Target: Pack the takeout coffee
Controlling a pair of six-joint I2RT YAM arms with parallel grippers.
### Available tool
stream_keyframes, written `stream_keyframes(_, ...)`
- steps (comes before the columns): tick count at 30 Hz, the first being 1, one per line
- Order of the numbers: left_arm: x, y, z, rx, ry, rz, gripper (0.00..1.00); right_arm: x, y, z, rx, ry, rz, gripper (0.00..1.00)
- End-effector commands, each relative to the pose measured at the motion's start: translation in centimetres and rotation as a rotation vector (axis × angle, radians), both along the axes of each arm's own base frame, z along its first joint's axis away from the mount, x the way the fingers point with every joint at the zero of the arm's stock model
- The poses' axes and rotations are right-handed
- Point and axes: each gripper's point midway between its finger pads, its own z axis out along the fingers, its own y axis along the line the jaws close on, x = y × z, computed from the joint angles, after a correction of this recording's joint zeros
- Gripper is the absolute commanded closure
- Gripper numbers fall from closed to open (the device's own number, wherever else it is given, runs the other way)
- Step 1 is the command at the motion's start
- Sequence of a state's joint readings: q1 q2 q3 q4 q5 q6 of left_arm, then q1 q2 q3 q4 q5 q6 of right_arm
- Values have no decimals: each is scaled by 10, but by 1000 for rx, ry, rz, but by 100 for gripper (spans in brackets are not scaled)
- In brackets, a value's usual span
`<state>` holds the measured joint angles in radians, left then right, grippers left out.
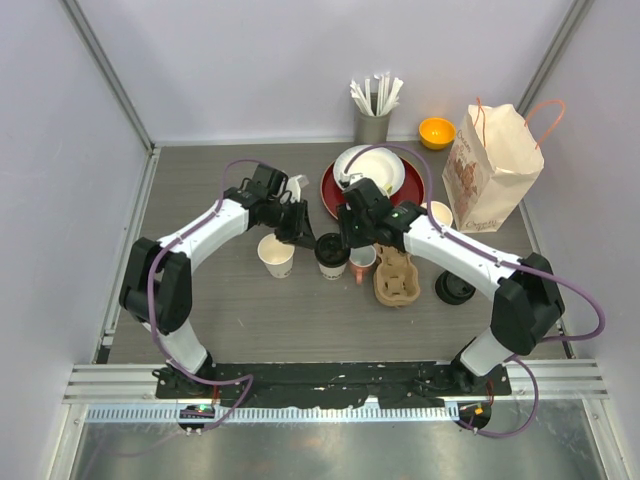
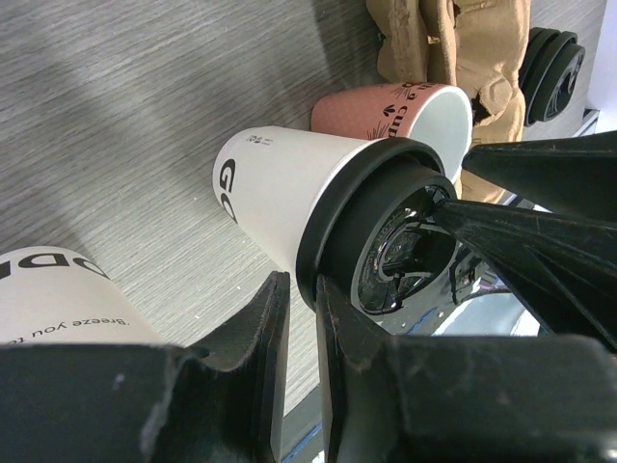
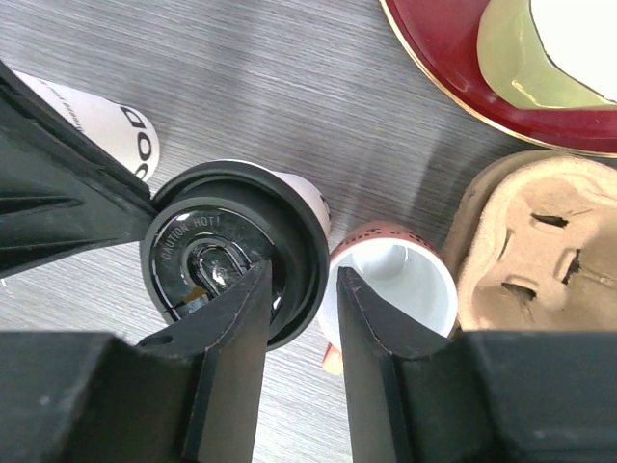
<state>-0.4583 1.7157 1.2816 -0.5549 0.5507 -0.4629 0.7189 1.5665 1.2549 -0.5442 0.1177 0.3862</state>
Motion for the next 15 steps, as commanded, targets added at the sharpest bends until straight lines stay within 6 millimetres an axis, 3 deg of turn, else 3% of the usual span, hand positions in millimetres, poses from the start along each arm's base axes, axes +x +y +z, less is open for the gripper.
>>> stream_keyframes(1,7,4,11,24,-64,4,80,7,-4,11,-47,-29,9,60)
stream_keyframes(8,10,1,16,8,-80,-9,80,-1,2,-11,-48,32,47,62)
stream_keyframes(15,22,-3,11,15,-100,-11,76,-3,16,-18,3,54,96,69)
